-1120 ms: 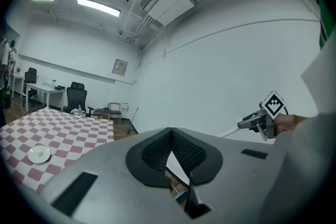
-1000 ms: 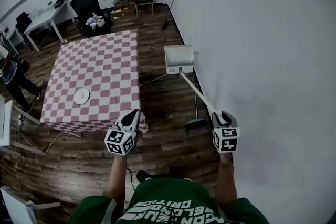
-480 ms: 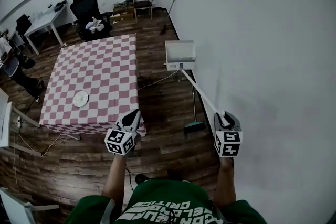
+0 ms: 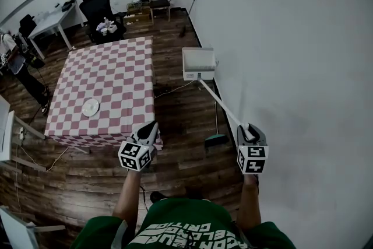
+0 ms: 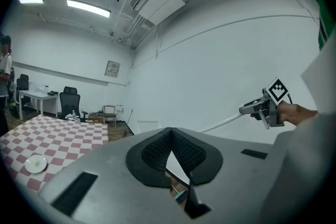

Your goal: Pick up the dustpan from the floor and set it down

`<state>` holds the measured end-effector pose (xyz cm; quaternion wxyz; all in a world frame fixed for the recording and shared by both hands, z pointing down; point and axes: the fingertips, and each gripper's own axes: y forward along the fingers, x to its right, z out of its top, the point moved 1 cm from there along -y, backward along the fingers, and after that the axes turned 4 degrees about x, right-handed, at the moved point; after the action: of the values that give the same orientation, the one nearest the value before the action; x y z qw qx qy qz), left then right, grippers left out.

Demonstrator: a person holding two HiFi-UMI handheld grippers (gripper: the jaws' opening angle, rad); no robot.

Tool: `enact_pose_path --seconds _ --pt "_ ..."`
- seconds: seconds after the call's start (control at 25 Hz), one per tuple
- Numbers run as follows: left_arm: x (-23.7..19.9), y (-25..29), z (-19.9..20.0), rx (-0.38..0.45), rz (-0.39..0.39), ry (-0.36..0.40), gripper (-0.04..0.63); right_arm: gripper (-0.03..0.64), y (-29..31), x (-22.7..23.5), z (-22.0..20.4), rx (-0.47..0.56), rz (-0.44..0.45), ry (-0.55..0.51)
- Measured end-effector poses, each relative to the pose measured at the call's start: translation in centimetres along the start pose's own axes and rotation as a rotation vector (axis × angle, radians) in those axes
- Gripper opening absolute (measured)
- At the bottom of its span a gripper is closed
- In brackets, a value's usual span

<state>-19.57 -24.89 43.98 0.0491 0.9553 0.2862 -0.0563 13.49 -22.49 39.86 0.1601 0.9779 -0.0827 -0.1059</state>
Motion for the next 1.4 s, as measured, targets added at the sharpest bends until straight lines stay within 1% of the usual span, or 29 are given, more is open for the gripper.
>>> enact_pose_path --seconds 0.24,0.52,1.0,1.4 --pt "0.2 -0.5 -0.1 0.004 0.005 0.0 0.003 0.117 0.1 -0.1 -0.6 -0.012 0.006 -0.005" --pt "0.6 -0.7 -0.4 0.001 0.002 -0.005 0.003 0.117 0.4 -0.2 -2.7 -0.053 0.013 0.005" --pt "2.6 0.5 -1.8 -0.034 -0.033 -0.004 0.003 0.117 0.7 0.8 -8.7 -0.174 0.013 0.025" --pt "6.1 2.0 -3.3 -0.072 -0.097 -0.006 0.003 0.117 -0.5 2.4 -14.6 -0.292 0.006 0.041"
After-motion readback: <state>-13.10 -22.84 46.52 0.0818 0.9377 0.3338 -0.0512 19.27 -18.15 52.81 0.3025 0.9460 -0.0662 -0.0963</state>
